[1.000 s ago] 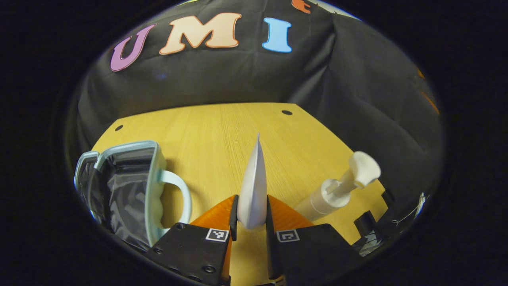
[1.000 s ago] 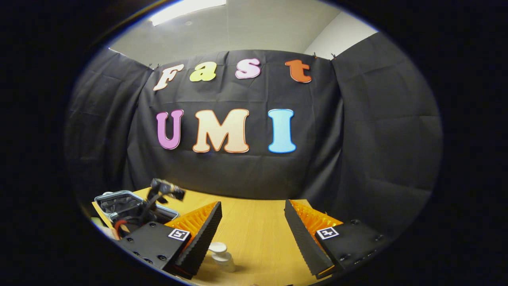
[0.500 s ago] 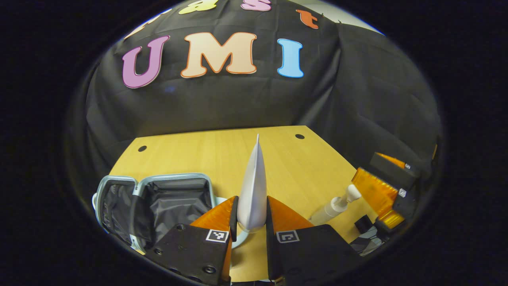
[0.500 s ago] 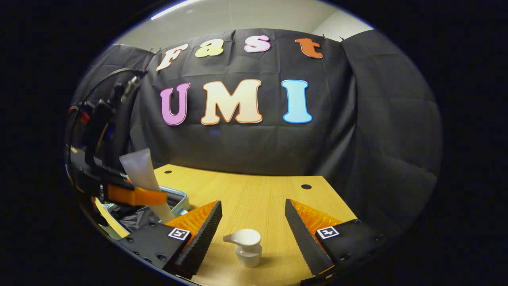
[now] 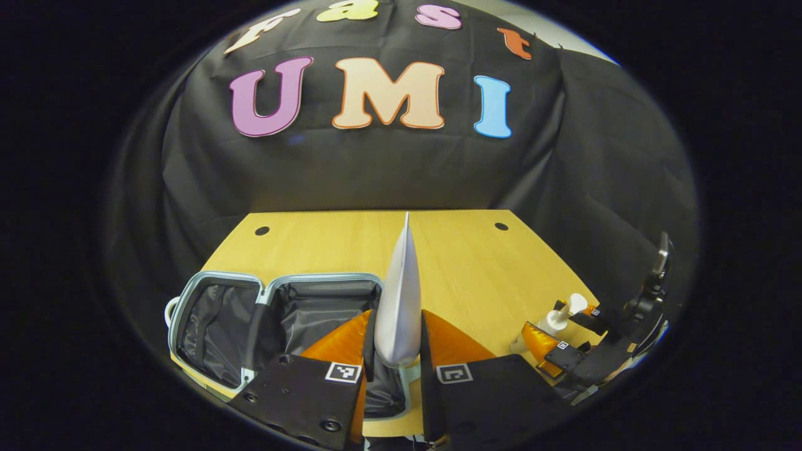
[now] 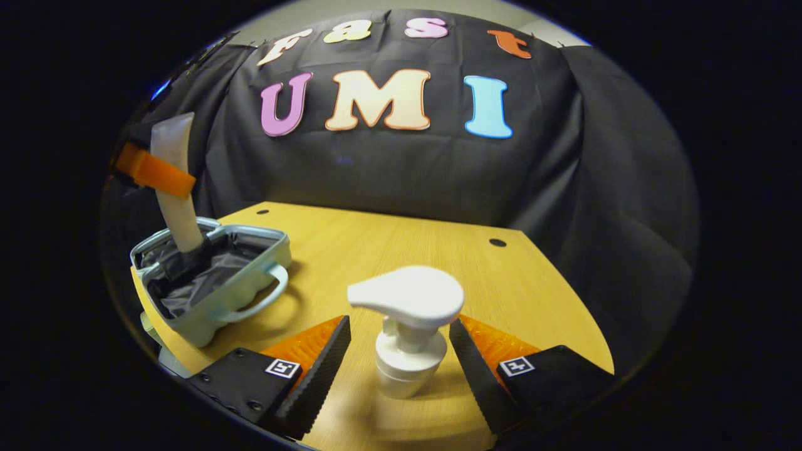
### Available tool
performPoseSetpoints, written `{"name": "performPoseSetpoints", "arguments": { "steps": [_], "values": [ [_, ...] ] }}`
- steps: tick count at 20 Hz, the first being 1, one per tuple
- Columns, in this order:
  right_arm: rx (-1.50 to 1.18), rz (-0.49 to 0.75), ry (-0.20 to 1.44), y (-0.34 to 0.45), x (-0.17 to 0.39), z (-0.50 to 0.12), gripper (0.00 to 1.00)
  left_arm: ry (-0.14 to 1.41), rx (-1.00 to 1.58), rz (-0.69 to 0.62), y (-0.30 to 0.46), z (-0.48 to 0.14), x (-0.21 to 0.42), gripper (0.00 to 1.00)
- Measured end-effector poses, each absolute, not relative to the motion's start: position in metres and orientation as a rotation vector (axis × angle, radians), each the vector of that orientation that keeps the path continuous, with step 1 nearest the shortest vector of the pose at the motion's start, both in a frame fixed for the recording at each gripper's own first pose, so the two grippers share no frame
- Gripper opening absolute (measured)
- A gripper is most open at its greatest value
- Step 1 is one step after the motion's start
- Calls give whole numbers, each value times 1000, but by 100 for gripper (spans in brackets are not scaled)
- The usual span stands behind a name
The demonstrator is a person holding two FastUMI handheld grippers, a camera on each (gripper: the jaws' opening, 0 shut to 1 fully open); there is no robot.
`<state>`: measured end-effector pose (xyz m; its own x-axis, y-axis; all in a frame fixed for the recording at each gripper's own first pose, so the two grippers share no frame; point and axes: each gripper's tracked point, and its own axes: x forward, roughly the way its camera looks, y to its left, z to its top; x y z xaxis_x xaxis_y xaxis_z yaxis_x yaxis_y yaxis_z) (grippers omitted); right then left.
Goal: First open the suitcase, pack the skin care products into it, and then close the suitcase.
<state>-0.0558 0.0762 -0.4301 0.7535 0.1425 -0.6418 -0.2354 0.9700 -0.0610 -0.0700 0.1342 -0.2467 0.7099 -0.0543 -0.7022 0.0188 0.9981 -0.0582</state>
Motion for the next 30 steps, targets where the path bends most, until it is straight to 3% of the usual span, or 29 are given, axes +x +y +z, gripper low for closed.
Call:
{"name": "performPoseSetpoints", "arguments": {
  "steps": [1, 3, 4, 5, 10, 18, 22, 24, 26, 28, 30],
  "values": [
    [-145, 206, 707, 75, -59, -438, 98, 775, -46, -29, 140, -245, -71, 29],
    [-165, 185, 711, 68, -57, -446, 82, 776, -51, -8, 151, -246, -75, 29],
    [-166, 180, 720, 68, -59, -443, 61, 780, -52, 3, 159, -248, -76, 29],
    [-160, 187, 734, 72, -57, -442, 60, 790, -50, 16, 167, -251, -79, 29],
    [-99, 248, 732, 116, -40, -406, 58, 921, -64, 85, 216, -284, -96, 29],
    [66, 378, 697, 223, -26, -333, 59, 1223, -95, 79, 256, -370, -120, 29],
    [146, 470, 748, 272, -35, -323, 59, 1253, -107, 47, 260, -394, -117, 29],
    [134, 502, 766, 286, -35, -324, 59, 1226, -109, 34, 261, -401, -105, 34],
    [177, 522, 803, 299, -36, -329, 59, 1210, -119, 24, 263, -408, -97, 32],
    [200, 516, 841, 307, -35, -336, 59, 1225, -148, 19, 262, -416, -98, 37],
    [215, 506, 874, 313, -34, -344, 59, 1202, -168, 1, 261, -419, -90, 58]
  ]
}}
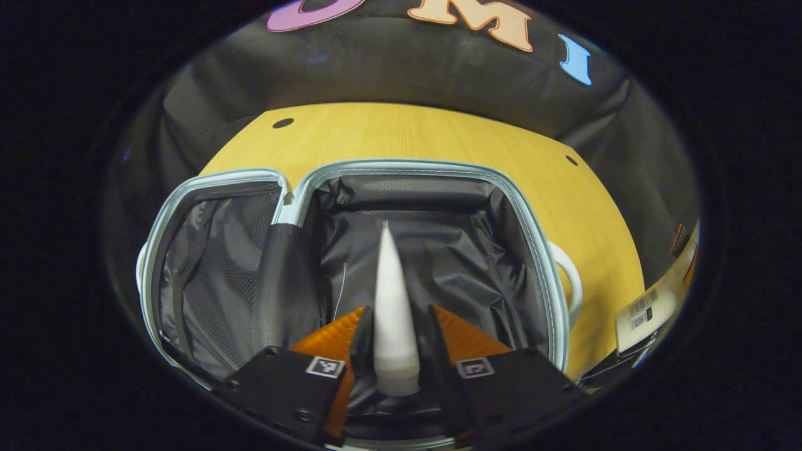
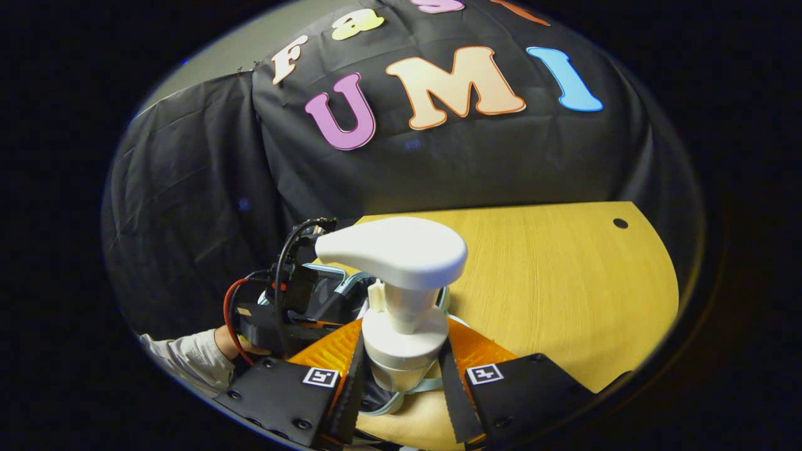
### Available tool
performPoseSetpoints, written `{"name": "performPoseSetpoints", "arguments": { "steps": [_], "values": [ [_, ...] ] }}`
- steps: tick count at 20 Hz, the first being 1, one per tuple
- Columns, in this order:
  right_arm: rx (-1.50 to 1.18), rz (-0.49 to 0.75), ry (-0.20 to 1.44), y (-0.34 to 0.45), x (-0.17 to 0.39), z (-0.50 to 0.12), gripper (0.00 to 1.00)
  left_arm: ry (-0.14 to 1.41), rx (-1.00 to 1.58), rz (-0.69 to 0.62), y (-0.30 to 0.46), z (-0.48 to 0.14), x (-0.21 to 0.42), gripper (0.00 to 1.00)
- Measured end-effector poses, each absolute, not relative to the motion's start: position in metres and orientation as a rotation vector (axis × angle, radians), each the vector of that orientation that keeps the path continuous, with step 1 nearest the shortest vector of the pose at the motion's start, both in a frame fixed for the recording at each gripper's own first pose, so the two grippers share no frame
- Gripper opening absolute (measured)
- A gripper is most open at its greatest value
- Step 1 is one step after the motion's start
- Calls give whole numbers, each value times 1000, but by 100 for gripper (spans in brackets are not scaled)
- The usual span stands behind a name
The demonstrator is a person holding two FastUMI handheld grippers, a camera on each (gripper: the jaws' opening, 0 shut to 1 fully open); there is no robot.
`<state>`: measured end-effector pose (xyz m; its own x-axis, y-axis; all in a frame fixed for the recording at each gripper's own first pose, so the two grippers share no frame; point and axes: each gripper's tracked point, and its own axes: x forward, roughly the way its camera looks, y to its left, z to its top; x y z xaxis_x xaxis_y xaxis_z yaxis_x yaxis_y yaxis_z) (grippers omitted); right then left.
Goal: First open the suitcase, pack the skin care products into it, and then close the suitcase.
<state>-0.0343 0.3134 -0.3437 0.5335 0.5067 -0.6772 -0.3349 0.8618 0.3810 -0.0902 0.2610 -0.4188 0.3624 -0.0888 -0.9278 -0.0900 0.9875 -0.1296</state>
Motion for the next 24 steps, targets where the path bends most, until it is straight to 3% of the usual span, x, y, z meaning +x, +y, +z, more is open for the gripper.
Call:
{"name": "performPoseSetpoints", "arguments": {
  "steps": [3, 12, 13, 17, 21, 22, 23, 24],
  "values": [
    [222, 507, 924, 331, -37, -357, 59, 1098, -130, -27, 270, -395, -74, 86],
    [158, 549, 1147, 398, -78, -440, 57, 926, -158, 38, 342, -329, -61, 86],
    [148, 551, 1171, 403, -83, -450, 57, 920, -160, 60, 355, -327, -65, 90],
    [165, 498, 1257, 416, -82, -482, 60, 910, -174, 155, 409, -320, -85, 87],
    [129, 423, 1260, 413, -67, -497, 58, 910, -181, 250, 461, -318, -106, 87],
    [130, 408, 1258, 414, -65, -500, 54, 908, -183, 271, 473, -318, -110, 86],
    [142, 402, 1252, 416, -61, -498, 73, 908, -183, 290, 485, -317, -114, 86],
    [153, 392, 1249, 418, -61, -496, 72, 906, -179, 308, 498, -315, -117, 86]
  ]
}}
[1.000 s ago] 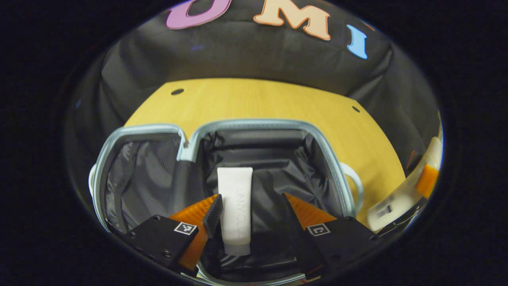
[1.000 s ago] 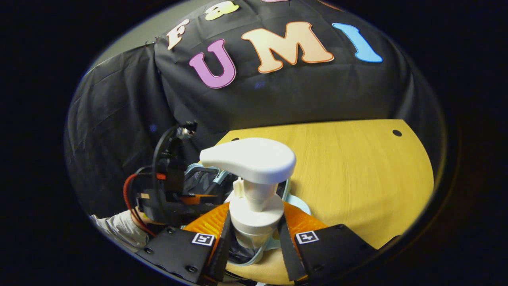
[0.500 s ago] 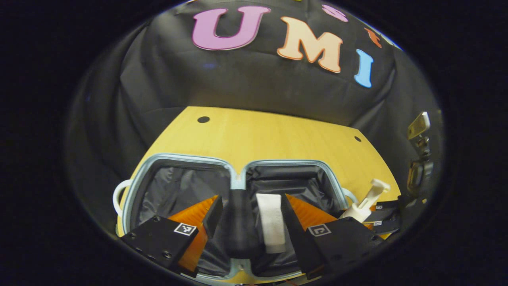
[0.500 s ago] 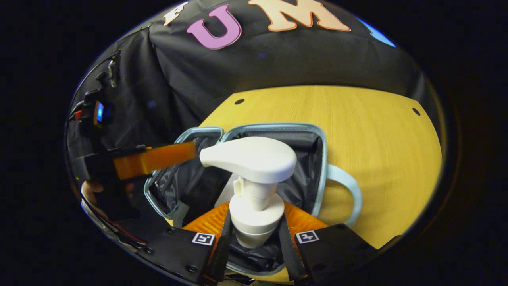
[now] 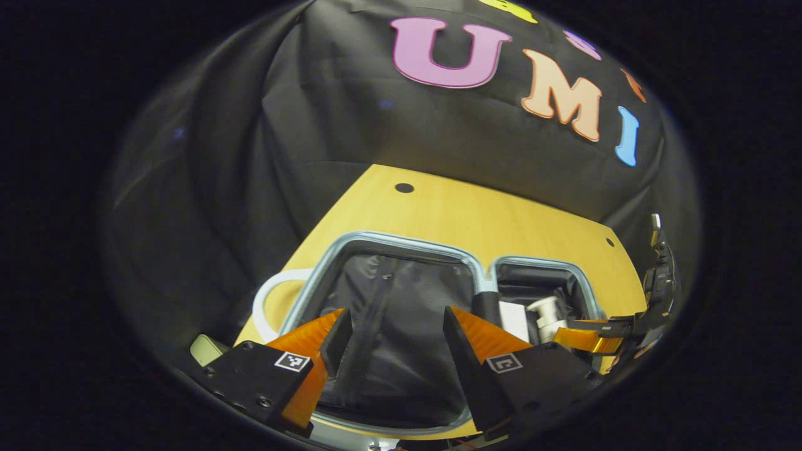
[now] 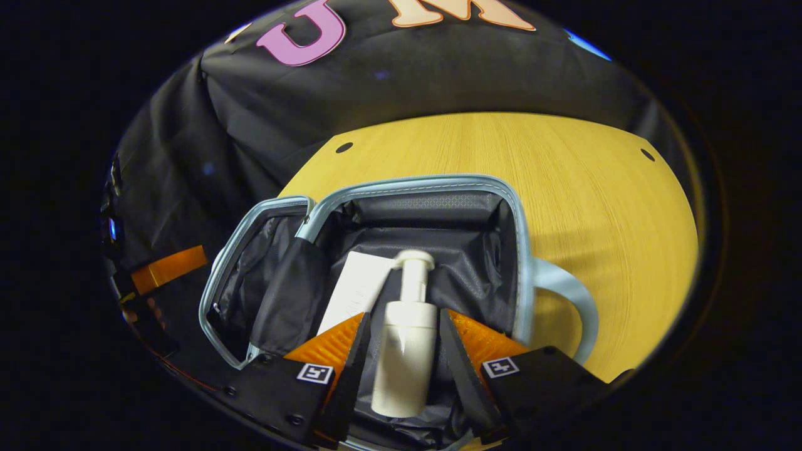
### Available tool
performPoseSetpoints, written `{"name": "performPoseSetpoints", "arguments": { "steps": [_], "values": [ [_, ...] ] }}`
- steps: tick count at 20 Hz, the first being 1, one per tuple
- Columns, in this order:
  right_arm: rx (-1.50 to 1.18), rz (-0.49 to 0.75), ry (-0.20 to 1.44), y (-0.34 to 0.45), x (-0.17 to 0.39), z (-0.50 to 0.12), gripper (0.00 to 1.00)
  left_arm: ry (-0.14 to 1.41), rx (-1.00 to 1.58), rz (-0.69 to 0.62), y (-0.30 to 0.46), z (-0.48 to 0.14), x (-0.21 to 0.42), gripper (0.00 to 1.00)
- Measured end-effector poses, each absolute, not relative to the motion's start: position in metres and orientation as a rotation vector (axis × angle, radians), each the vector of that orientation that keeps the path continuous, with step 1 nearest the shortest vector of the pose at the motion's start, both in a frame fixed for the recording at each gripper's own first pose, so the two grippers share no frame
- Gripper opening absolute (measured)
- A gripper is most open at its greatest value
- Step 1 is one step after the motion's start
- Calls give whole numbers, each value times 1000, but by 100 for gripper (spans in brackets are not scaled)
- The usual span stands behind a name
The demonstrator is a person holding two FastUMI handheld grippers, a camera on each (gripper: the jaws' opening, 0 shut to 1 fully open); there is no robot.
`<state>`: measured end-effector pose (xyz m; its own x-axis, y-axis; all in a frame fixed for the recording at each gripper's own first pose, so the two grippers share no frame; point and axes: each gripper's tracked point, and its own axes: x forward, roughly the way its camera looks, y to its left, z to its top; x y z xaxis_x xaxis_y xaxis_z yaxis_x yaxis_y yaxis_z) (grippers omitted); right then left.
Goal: First open the suitcase, pack the skin care products into it, and then close the suitcase.
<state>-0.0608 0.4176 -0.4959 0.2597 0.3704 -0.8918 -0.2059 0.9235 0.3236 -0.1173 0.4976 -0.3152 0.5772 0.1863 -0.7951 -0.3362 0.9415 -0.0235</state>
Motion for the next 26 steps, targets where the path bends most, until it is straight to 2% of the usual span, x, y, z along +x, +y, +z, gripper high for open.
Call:
{"name": "performPoseSetpoints", "arguments": {
  "steps": [2, 3, 5, 6, 11, 13, 20, 22, 25, 26],
  "values": [
    [175, 386, 1238, 420, -60, -489, 78, 905, -163, 348, 524, -315, -121, 86],
    [177, 386, 1226, 421, -58, -485, 81, 904, -153, 371, 539, -316, -123, 83],
    [171, 392, 1201, 420, -57, -476, 87, 908, -143, 410, 565, -315, -128, 86],
    [163, 393, 1186, 419, -57, -471, 95, 914, -133, 429, 578, -316, -131, 86],
    [108, 356, 1051, 398, -35, -436, 93, 958, -125, 506, 632, -335, -142, 86],
    [110, 332, 1001, 390, -25, -419, 98, 999, -148, 518, 647, -349, -146, 86],
    [107, 267, 946, 366, -14, -397, 98, 1190, -223, 489, 664, -410, -163, 85],
    [97, 267, 941, 366, -16, -396, 98, 1233, -285, 449, 664, -425, -169, 77],
    [74, 278, 934, 365, -19, -396, 98, 1243, -339, 395, 646, -426, -165, 34],
    [71, 283, 930, 365, -19, -396, 98, 1265, -319, 400, 645, -422, -167, 26]
  ]
}}
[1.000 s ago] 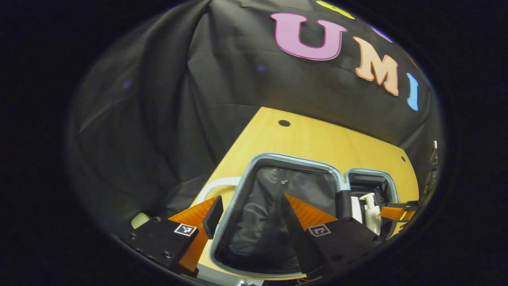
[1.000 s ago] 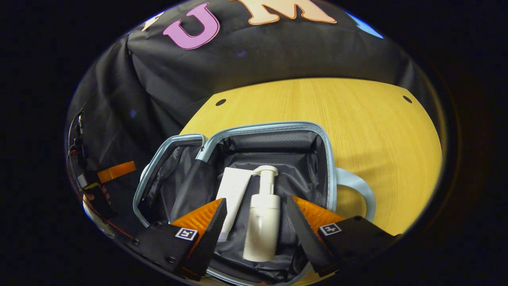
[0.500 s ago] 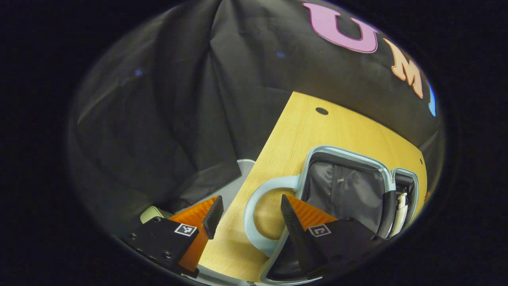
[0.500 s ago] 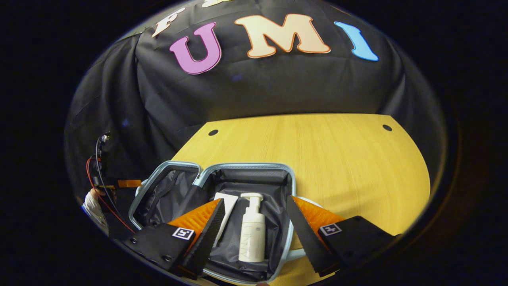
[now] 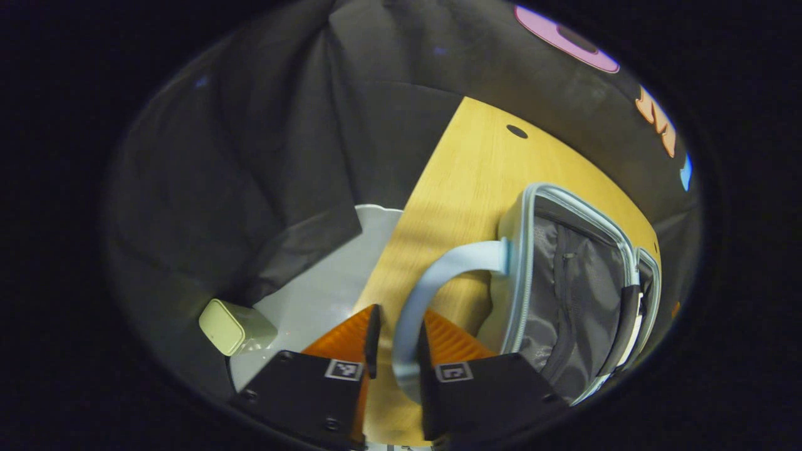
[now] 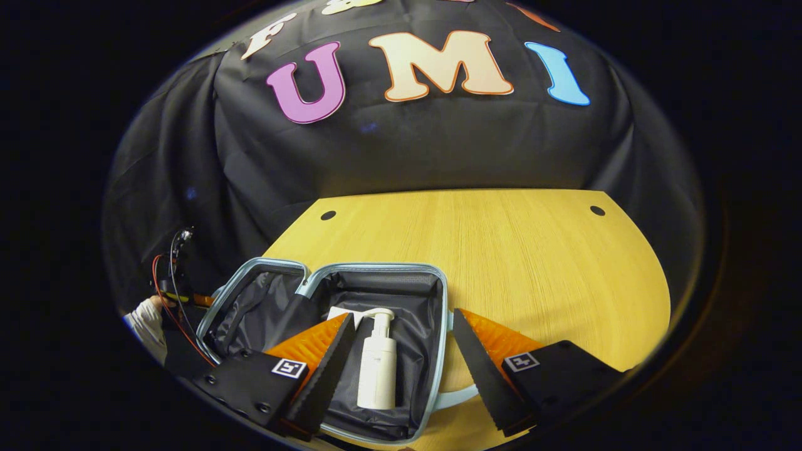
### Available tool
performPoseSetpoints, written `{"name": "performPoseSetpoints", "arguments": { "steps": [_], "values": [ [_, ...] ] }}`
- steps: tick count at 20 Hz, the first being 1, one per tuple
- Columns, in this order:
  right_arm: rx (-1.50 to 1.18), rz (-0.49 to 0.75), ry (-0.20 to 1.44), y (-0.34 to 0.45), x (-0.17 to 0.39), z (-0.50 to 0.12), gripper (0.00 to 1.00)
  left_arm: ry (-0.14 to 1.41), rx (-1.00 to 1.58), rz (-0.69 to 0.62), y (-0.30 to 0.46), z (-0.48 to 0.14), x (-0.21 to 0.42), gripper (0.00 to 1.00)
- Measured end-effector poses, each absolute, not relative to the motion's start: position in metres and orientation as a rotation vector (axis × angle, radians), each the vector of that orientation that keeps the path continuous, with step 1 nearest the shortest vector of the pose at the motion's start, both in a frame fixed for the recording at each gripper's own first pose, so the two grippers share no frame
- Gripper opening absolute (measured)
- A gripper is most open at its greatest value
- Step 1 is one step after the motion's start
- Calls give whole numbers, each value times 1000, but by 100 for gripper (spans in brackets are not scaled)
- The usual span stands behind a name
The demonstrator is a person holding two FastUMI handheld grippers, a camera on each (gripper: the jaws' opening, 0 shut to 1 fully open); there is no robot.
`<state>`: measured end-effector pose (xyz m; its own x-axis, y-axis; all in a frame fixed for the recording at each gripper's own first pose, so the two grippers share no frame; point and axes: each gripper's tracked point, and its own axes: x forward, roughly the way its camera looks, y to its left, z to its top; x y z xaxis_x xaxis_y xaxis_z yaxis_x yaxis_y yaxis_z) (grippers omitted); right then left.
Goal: First open the suitcase, pack the skin care products into it, and then close the suitcase.
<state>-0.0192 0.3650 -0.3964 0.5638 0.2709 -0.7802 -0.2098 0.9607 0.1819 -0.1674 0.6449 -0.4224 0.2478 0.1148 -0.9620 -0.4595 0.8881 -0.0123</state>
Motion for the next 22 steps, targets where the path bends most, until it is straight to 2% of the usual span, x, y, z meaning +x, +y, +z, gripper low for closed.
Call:
{"name": "performPoseSetpoints", "arguments": {
  "steps": [1, 5, 15, 16, 17, 18, 22],
  "values": [
    [72, 288, 926, 367, -19, -395, 98, 1274, -306, 396, 646, -423, -165, 13],
    [78, 318, 905, 374, -19, -386, 98, 1210, -250, 380, 639, -382, -151, 3],
    [89, 422, 844, 351, -13, -362, 98, 980, -83, 277, 557, -239, -94, 2],
    [84, 431, 838, 345, -14, -360, 98, 967, -72, 268, 547, -229, -90, 2],
    [84, 437, 828, 339, -12, -357, 94, 953, -66, 251, 536, -223, -86, 2],
    [86, 443, 825, 333, -13, -355, 98, 938, -63, 237, 527, -217, -81, 2],
    [119, 439, 815, 307, -10, -347, 98, 901, -69, 186, 498, -195, -69, 2]
  ]
}}
